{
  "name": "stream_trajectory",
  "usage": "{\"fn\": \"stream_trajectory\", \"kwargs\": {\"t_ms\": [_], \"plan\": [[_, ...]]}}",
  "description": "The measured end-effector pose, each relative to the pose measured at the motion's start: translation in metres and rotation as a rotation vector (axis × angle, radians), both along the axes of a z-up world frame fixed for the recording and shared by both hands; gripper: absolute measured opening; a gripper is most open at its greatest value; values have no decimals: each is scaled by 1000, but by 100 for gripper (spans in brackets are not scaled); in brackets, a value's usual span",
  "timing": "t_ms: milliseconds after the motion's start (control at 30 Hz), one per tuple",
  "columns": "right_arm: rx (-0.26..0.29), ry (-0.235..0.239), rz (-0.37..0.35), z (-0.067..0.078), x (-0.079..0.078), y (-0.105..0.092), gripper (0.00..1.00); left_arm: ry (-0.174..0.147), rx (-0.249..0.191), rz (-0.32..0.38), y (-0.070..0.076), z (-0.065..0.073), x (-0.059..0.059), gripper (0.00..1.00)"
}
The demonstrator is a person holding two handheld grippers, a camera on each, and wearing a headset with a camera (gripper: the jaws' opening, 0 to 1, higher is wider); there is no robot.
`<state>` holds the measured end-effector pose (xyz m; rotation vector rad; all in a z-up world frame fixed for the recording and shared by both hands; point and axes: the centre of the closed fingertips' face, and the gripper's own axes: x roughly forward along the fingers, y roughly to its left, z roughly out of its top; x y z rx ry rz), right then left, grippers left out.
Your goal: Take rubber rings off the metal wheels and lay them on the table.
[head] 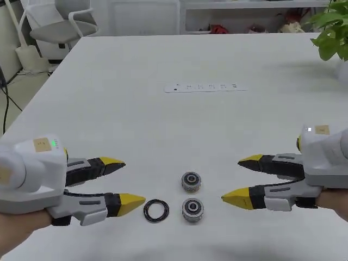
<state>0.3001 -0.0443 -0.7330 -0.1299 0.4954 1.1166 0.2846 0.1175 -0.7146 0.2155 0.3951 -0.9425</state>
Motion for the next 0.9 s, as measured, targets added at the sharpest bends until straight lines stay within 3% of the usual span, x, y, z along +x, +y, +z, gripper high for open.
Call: {"fn": "stream_trajectory", "kwargs": {"t_ms": [400,900], "plan": [[4,6,-49,-3,-11,-18,65,-6,17,-5,2,0,-3,53],[-10,13,-51,-8,-19,-23,69,-3,22,-11,3,-1,-10,55]]}}
